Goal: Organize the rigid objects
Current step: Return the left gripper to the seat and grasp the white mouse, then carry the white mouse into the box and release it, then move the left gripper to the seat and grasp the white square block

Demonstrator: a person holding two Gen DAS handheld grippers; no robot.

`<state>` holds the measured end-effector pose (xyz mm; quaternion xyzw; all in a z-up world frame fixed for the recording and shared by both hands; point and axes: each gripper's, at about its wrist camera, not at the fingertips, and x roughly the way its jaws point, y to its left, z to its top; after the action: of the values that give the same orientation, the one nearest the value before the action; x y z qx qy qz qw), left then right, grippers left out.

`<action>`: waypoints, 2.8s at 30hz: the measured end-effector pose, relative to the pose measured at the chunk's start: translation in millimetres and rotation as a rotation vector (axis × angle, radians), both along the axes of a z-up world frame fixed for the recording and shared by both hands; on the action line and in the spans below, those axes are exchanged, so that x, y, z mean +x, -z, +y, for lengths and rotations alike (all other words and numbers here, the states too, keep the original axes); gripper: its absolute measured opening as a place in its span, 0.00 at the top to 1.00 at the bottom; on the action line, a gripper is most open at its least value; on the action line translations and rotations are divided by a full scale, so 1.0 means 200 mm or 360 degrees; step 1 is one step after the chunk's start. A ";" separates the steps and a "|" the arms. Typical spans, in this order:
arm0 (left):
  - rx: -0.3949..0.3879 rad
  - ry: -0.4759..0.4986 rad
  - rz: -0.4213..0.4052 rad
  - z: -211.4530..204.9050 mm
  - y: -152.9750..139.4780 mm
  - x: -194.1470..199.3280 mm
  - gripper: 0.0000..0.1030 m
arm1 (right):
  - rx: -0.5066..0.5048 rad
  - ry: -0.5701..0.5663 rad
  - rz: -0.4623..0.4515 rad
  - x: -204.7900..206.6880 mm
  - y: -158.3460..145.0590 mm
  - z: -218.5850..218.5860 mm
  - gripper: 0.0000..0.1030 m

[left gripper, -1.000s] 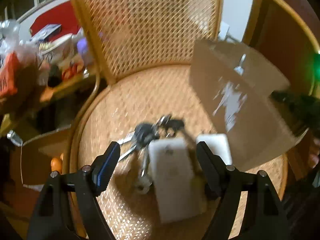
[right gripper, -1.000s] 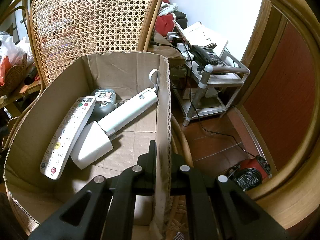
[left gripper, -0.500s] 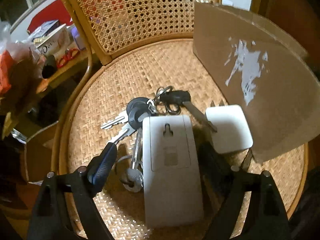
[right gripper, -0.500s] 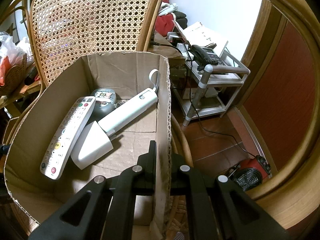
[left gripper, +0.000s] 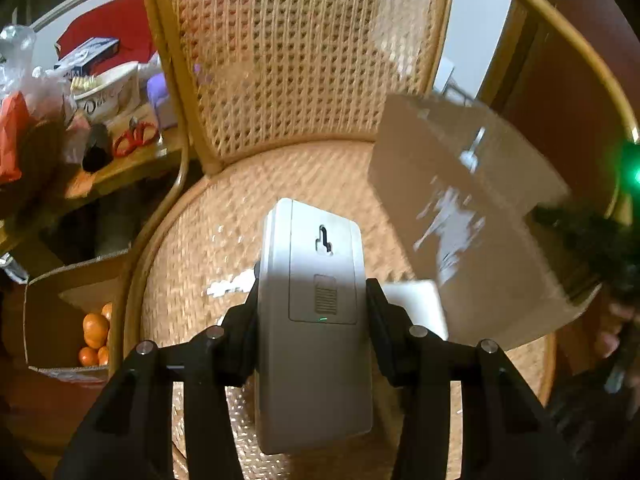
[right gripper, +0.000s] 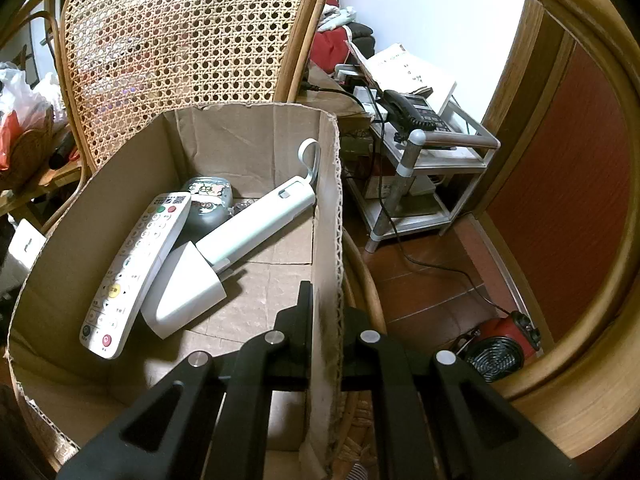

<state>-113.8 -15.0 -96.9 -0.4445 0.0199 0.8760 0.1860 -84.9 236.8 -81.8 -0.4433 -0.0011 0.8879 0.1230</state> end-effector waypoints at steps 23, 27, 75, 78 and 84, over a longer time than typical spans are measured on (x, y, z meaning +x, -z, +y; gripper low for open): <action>0.0224 0.0449 0.0090 0.68 -0.26 0.12 0.56 | -0.0005 -0.0005 0.0000 -0.01 0.00 -0.01 0.91; 0.0163 0.0445 0.0036 0.71 -0.19 0.10 0.70 | -0.0016 -0.0003 0.0001 -0.01 0.00 -0.01 0.91; -0.0163 0.0245 -0.0042 0.27 0.22 -0.01 0.13 | -0.0006 -0.0007 -0.0001 -0.01 0.00 -0.01 0.90; -0.0159 0.0230 -0.0041 0.25 0.22 -0.03 0.12 | -0.0012 -0.0005 -0.0001 -0.01 0.00 0.00 0.90; -0.0119 0.0083 -0.0107 0.14 0.23 -0.10 0.17 | -0.0015 -0.0004 0.0000 -0.01 0.00 0.00 0.90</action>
<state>-134.2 13.9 -142.0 -0.4796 0.0580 0.8541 0.1925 -87.0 236.4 -82.7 -0.4440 0.0025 0.8880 0.1198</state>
